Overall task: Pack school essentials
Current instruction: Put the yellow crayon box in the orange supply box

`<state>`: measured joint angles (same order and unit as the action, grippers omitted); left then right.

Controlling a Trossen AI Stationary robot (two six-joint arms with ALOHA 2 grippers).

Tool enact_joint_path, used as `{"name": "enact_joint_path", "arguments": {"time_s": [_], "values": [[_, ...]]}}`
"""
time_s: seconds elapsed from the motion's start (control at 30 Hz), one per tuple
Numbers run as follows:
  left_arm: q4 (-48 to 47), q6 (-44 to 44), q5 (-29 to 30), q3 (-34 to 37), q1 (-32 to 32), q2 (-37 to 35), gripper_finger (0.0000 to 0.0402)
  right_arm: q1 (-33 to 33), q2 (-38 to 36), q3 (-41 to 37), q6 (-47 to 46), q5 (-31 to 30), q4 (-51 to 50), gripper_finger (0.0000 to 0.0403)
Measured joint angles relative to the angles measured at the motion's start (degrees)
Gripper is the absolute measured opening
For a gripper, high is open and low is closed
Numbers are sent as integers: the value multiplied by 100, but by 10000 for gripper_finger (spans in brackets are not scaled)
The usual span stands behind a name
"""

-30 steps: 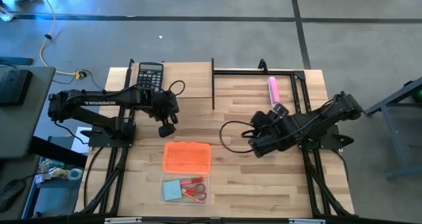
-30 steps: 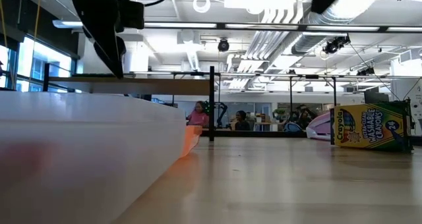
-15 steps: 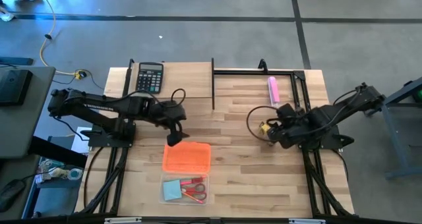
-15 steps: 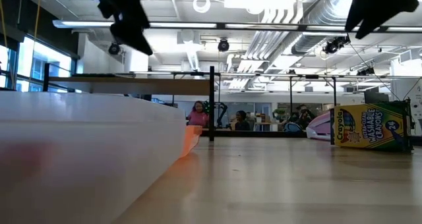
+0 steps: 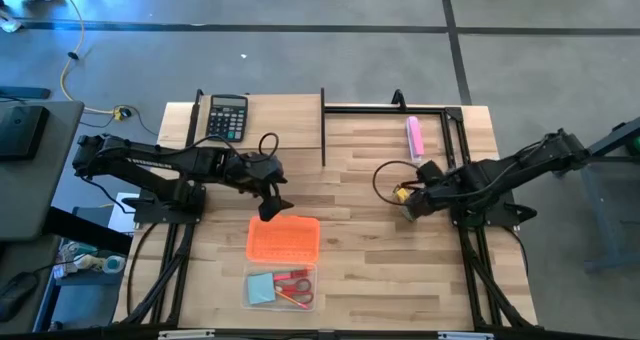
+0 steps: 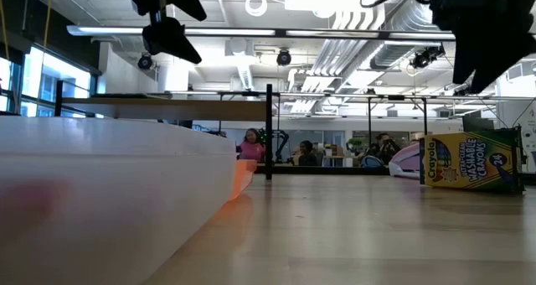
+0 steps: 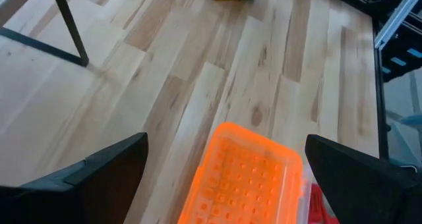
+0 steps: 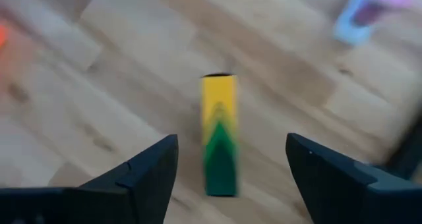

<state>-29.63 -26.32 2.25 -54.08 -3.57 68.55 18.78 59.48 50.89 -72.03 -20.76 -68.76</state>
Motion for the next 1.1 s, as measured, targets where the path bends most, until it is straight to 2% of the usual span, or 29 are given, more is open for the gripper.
{"name": "enact_joint_path", "arguments": {"time_s": [0.1, 0.5, 0.87, 1.1], "values": [[7, -74, 99, 0, -1, 0, 399, -109, 7, -278, 429, 175, 545, 271], [2, -363, 613, 0, -2, 0, 399, -306, 18, -1131, 903, 444, 1538, 271], [0, -504, 652, 0, -2, 2, 399, -306, 18, -1504, 909, 402, 1726, 271], [-2, -524, 742, 0, -2, 2, 399, -305, 18, -1848, 622, 648, 2097, 266]]}}
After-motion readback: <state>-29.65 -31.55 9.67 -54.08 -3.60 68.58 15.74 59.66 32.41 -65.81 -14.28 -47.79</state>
